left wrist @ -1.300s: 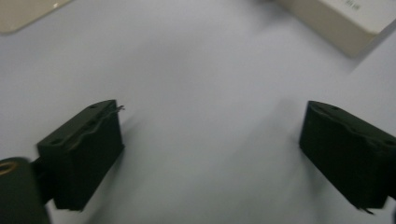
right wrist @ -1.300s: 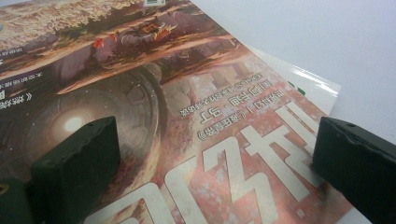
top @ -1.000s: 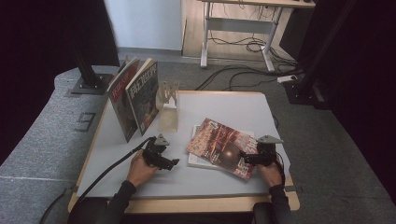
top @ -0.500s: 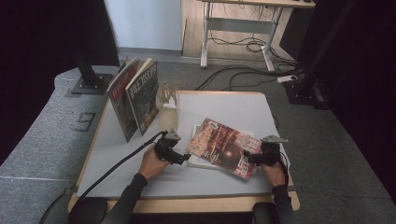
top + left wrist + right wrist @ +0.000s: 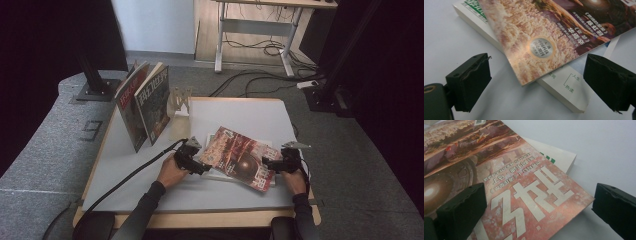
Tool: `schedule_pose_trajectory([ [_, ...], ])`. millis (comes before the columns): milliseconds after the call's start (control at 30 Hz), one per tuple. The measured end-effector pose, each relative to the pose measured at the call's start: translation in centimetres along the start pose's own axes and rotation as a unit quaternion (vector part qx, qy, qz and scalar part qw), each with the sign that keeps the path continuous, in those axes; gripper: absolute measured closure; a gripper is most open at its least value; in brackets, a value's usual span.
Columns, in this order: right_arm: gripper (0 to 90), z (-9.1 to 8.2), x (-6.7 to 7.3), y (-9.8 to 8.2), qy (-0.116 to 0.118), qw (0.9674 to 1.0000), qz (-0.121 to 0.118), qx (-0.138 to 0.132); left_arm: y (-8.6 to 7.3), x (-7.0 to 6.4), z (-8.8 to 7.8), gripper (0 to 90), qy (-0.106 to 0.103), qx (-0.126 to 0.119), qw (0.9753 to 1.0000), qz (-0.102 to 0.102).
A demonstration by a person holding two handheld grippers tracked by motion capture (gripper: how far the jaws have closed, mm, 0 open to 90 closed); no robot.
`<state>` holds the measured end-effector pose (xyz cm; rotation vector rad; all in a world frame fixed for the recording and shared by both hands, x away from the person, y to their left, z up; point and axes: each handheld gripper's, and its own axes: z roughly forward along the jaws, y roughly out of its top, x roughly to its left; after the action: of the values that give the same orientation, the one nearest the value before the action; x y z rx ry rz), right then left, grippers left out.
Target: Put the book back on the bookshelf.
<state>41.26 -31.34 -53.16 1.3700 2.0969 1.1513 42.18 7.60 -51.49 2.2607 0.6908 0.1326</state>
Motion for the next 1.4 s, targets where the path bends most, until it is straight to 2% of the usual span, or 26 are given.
schedule_pose_trajectory([
  [100,0.0,0.0,0.0,0.0,0.003,1.0000,-0.001,0.001,0.1,-0.3,0.4,7.4,0.002,0.008,0.9999,0.011],
  [233,0.0,0.0,0.4,0.1,-0.007,0.9999,-0.010,0.002,-0.1,-0.6,0.8,7.4,-0.008,0.011,0.9999,0.003],
  [600,0.0,0.1,2.4,0.4,-0.014,0.9993,-0.034,0.008,-0.7,-1.0,0.0,0.0,0.006,0.047,0.9987,0.017],
  [733,0.0,0.3,3.2,0.5,-0.013,0.9989,-0.045,0.009,-1.5,-1.0,-0.7,0.0,-0.002,0.042,0.9991,0.003],
  [933,0.0,0.6,4.4,0.7,-0.004,0.9981,-0.061,0.013,-2.8,-1.4,-2.0,0.0,-0.003,0.044,0.9990,-0.005],
  [1100,0.0,1.0,5.3,0.9,0.009,0.9973,-0.071,0.017,-4.0,-1.8,-2.7,0.0,-0.005,0.046,0.9987,-0.020],
  [1400,0.0,1.3,6.0,1.2,0.038,0.9940,-0.099,0.028,-5.8,-3.6,-3.9,0.0,-0.008,0.045,0.9987,-0.021],
])
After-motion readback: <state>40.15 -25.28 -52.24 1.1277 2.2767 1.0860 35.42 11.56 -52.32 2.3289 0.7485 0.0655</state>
